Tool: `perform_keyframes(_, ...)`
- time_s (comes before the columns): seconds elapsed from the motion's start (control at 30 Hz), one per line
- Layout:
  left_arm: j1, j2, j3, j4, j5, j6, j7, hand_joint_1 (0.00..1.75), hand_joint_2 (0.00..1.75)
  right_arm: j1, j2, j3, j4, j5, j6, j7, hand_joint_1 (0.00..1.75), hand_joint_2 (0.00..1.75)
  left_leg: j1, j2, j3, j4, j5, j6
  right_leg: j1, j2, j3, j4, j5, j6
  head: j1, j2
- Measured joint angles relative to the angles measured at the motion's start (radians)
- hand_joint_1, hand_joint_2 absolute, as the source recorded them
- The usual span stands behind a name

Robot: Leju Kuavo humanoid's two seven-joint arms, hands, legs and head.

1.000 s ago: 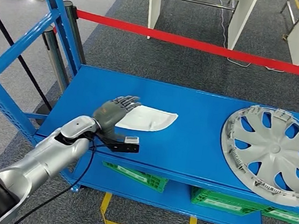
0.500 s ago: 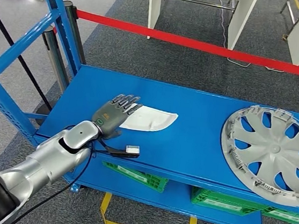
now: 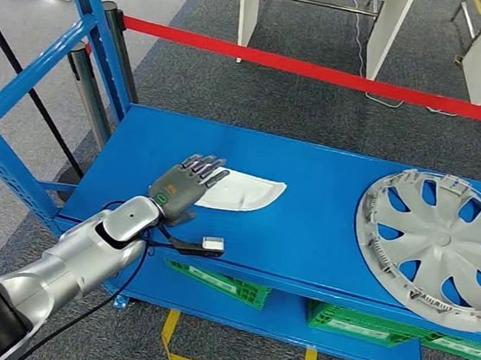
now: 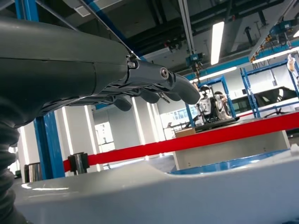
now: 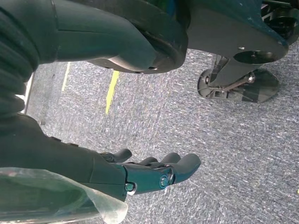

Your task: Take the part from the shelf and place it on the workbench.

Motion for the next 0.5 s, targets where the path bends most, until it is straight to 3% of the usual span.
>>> perform_keyframes(0.27, -0.002, -0.003, -0.012, 0.017, 0.000, -0.015, -0.003, 0.00, 1.75, 0.001, 0.000, -0.001, 0.000, -0.001, 0.000, -0.001, 0.00, 1.75, 0.000, 0.000, 0.000, 0.000, 0.000, 0.000, 0.000, 0.000, 0.000, 0.000, 0.000, 0.000, 0.000, 0.000)
perform_keyframes(0.4, -0.042, -0.030, -0.016, 0.058, 0.010, -0.182, 0.018, 0.00, 1.75, 0.001, 0.000, -0.008, 0.000, -0.001, 0.004, 0.001, 0.00, 1.75, 0.000, 0.000, 0.001, 0.000, 0.000, 0.000, 0.000, 0.000, 0.001, 0.000, 0.000, 0.000, 0.000, 0.000)
perform_keyframes(0.5, -0.060, -0.041, -0.016, 0.074, 0.007, -0.234, 0.041, 0.00, 1.75, 0.001, 0.000, -0.011, 0.000, 0.000, 0.006, 0.004, 0.00, 1.75, 0.000, 0.000, 0.001, 0.000, 0.000, 0.000, 0.000, 0.000, 0.001, 0.000, 0.000, 0.000, 0.000, 0.000)
